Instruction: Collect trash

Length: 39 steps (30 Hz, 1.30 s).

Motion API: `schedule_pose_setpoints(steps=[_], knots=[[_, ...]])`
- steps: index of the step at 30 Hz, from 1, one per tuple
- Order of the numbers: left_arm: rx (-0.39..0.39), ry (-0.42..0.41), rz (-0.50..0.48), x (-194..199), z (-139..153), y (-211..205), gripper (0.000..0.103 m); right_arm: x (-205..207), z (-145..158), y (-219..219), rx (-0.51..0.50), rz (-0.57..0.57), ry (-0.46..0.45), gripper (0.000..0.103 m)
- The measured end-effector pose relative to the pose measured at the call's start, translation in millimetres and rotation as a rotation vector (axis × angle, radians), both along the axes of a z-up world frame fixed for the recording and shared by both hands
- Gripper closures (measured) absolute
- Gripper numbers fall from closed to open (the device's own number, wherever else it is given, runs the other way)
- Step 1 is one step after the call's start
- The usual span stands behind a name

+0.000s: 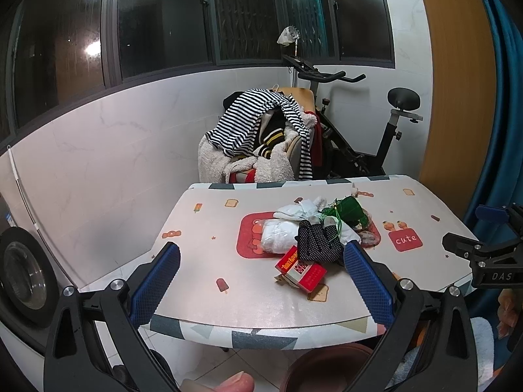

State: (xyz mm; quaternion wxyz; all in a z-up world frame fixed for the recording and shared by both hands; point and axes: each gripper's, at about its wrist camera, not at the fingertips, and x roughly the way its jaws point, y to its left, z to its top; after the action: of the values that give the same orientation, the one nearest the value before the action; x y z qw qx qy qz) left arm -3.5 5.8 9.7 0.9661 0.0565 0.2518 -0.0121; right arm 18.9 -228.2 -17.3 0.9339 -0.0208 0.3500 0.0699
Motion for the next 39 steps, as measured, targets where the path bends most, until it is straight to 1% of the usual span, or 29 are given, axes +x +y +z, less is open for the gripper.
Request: schedule_pose_setpoints(steps=[39], knots=[[0.002, 0.000, 0.001, 1.8, -2.7, 0.2, 0.005, 1.4, -1.7, 0.4, -0.004, 0.000, 0.003, 0.006]])
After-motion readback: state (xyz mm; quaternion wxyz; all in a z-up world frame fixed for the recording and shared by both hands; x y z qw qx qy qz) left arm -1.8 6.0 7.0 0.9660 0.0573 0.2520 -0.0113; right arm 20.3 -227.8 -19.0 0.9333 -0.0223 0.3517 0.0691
